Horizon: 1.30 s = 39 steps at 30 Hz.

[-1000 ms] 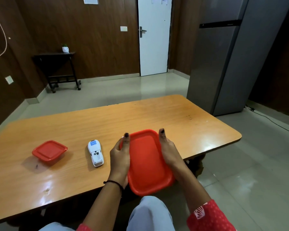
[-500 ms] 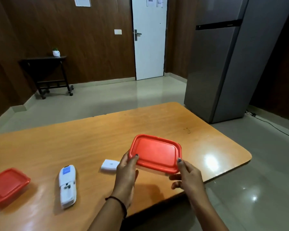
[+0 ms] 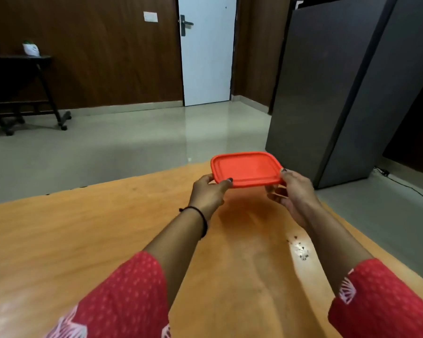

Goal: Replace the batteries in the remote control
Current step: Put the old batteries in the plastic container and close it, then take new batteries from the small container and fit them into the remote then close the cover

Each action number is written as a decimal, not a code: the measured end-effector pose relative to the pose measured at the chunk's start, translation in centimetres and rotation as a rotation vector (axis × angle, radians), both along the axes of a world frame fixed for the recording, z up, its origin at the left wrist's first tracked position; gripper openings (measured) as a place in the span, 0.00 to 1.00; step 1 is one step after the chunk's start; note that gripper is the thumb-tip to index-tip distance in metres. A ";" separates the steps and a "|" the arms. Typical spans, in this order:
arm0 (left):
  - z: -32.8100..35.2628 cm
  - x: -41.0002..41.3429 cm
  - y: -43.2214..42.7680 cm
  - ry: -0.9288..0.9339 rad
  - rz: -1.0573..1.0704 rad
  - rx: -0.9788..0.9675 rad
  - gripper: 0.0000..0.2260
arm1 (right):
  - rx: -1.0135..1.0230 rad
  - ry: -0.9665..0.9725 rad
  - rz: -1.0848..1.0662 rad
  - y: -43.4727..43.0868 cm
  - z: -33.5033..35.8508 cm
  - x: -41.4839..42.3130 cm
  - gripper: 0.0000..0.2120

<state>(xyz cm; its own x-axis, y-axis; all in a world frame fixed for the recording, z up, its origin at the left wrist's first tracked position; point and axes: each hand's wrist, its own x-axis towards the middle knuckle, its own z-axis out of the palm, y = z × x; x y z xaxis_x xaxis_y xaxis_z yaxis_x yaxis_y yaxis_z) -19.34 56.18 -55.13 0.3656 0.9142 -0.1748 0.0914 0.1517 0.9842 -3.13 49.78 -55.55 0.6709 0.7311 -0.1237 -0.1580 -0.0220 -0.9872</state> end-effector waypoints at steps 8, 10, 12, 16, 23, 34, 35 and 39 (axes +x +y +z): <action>-0.8 5.6 7.1 0.056 0.004 0.098 0.20 | 0.031 0.185 -0.034 7.8 0.5 4.0 0.07; -2.1 6.2 7.7 0.081 0.014 0.082 0.17 | 0.011 0.187 -0.048 8.8 -0.4 4.2 0.06; -3.1 6.5 7.9 0.091 0.034 0.063 0.16 | 0.002 0.180 -0.049 9.3 -1.5 4.2 0.06; -3.4 6.8 8.3 0.091 0.048 0.049 0.19 | 0.018 0.184 -0.023 9.6 -2.4 4.8 0.19; -0.4 3.8 6.7 0.076 0.153 0.099 0.19 | -0.031 -0.018 -0.232 6.3 -1.0 3.3 0.18; 9.7 -17.4 -15.6 0.050 0.129 0.388 0.07 | 0.202 0.076 0.151 -14.8 7.8 -18.3 0.11; 10.0 -20.1 -18.1 0.035 0.146 0.363 0.07 | 0.202 0.092 0.186 -17.0 8.3 -20.7 0.11; 8.9 -30.4 -27.4 -0.007 0.288 0.235 0.09 | 0.169 0.162 0.307 -24.8 8.9 -29.1 0.10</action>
